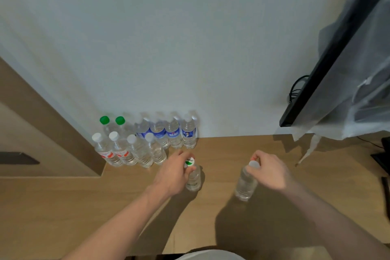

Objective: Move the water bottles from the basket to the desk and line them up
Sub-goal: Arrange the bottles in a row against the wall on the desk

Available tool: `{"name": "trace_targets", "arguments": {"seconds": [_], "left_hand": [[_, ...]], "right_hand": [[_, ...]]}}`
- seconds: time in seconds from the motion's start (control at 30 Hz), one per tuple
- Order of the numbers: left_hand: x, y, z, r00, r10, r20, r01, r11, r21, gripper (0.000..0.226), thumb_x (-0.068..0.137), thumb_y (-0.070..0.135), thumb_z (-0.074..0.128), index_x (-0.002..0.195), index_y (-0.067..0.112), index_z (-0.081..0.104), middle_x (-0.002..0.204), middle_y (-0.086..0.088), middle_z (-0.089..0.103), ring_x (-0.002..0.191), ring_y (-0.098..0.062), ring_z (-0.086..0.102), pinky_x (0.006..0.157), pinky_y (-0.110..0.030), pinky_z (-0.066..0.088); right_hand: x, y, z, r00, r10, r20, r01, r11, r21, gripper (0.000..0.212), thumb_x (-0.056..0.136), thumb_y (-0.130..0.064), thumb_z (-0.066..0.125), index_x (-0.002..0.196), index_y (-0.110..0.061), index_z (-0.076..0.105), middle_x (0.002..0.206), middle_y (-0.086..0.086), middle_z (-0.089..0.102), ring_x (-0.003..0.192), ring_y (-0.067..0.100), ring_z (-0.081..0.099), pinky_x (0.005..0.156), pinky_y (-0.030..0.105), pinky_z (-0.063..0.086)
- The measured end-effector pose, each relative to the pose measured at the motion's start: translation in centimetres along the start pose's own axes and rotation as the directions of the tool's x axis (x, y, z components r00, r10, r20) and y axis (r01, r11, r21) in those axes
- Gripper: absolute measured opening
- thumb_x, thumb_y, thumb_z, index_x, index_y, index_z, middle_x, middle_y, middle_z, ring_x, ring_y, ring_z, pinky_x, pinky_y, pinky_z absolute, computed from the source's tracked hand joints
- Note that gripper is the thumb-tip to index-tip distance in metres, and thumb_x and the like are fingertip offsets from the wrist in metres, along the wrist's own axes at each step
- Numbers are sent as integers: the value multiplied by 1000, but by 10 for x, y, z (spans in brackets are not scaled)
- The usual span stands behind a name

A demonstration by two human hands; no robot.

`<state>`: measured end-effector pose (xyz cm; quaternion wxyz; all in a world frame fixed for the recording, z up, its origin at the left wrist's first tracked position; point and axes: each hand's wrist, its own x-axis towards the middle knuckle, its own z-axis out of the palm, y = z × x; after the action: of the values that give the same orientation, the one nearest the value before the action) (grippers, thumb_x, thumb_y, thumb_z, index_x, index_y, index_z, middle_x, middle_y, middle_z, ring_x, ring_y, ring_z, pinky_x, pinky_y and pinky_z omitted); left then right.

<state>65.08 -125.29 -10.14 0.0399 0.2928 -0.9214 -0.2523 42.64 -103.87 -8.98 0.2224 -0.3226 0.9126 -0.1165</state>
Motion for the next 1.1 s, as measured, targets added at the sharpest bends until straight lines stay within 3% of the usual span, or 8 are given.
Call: {"name": "trace_targets", "arguments": {"seconds": [0.13,0.37,0.57,0.7,0.93,1.1], "left_hand": [[21,-21,-29,1000,-18,-26,20,996,91,32,100,41,67,129,29,63,116,9,58,86,-16,62,78,-34,50],[57,-60,-52,997,-69,-46,75,987,145,35,101,42,66,133,31,62,125,5,60,107,-23,66,80,-39,54],[72,-78,-50,995,-97,-16,99,980,171,38,98,46,68,133,32,62,125,4,63,107,-22,68,87,-43,58],[81,-86,-47,995,-100,-6,100,979,179,40,99,45,68,136,30,62,128,1,64,108,-24,68,90,-41,57],[91,-95,-41,996,-93,-7,93,980,179,35,101,38,66,135,29,63,126,-1,67,109,-27,68,86,-41,56],[94,-98,-37,997,-59,-53,66,988,137,35,102,30,66,138,26,63,122,0,70,104,-25,70,81,-37,54]], "right_hand": [[14,-49,6,996,-80,-30,81,996,49,23,89,-43,63,104,-26,59,86,-9,66,78,13,63,60,31,45],[45,-122,22,987,-154,-42,158,982,100,24,89,-40,61,107,-24,57,100,-3,67,90,22,63,70,35,46],[72,-152,29,981,-189,-46,191,980,47,25,93,-38,62,111,-21,58,102,-3,63,91,21,59,72,31,37],[88,-163,33,978,-206,3,206,978,30,28,95,-38,62,117,-20,58,110,0,64,95,20,57,76,32,40],[105,-175,41,958,-268,105,265,963,40,13,95,-32,60,106,-30,54,105,-5,51,90,19,59,75,34,47],[119,-183,48,949,-283,139,290,956,-40,15,104,-31,49,118,-32,56,113,0,44,89,23,61,81,41,53]]}}
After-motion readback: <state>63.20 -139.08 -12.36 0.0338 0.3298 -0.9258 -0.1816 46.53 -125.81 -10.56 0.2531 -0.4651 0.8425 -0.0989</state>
